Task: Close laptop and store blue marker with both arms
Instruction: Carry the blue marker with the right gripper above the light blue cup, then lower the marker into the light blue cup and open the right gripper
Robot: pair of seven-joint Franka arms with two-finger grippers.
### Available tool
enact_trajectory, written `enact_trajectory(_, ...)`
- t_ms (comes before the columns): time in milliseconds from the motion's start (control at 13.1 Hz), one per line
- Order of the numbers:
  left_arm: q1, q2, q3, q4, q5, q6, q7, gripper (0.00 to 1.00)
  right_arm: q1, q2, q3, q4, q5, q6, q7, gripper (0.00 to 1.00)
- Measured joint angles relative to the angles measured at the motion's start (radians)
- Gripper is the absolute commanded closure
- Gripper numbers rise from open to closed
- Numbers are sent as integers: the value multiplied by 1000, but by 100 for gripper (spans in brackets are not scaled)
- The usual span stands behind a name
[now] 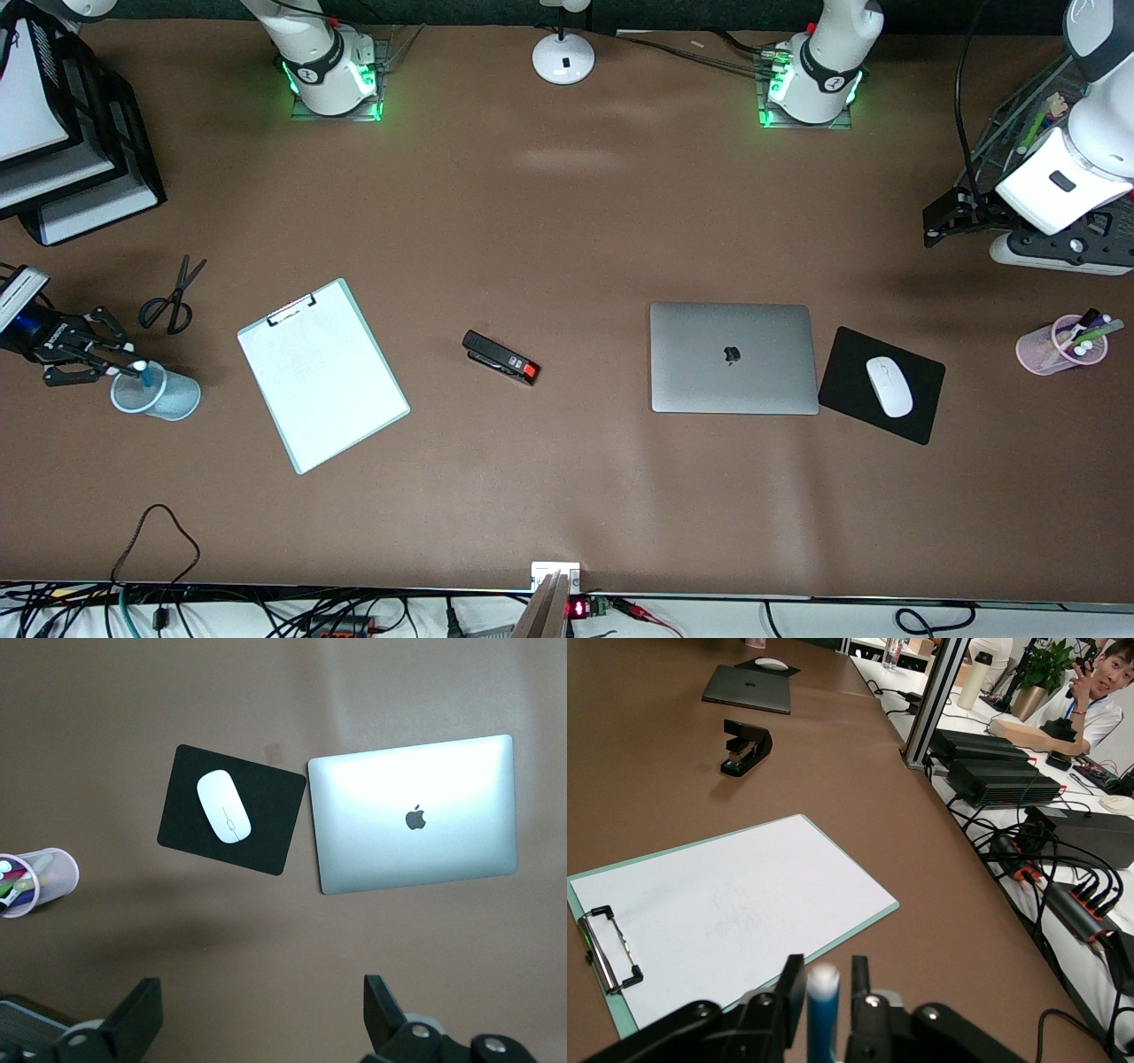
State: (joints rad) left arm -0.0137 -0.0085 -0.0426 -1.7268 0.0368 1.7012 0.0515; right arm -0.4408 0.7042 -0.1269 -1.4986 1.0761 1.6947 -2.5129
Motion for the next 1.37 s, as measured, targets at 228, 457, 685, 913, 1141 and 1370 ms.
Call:
enact_trajectory(228, -2, 0, -1, 0, 0, -1, 0, 0, -3, -3, 0, 9, -1, -11, 2, 0)
enact_trajectory(457, -2, 0, -1, 0, 0, -1, 0, 0, -2, -30, 2, 19, -47, -19, 118, 0)
enact_trajectory(685, -2, 0, -1, 1, 0, -1, 0, 0, 24, -95, 13, 26, -133, -28, 352, 0)
enact_trajectory(913, -2, 0, 0, 1, 0, -2, 0, 0, 123, -159, 18, 66, -255, -25, 558, 0)
enact_trajectory(1141, -1, 0, 0, 1, 0, -11, 0, 0, 245, -180, 20, 162, -426, -18, 925, 0)
enact_trajectory(1370, -1, 0, 0, 1, 0, -16, 0, 0, 327, -179, 20, 208, -587, -18, 1190, 0)
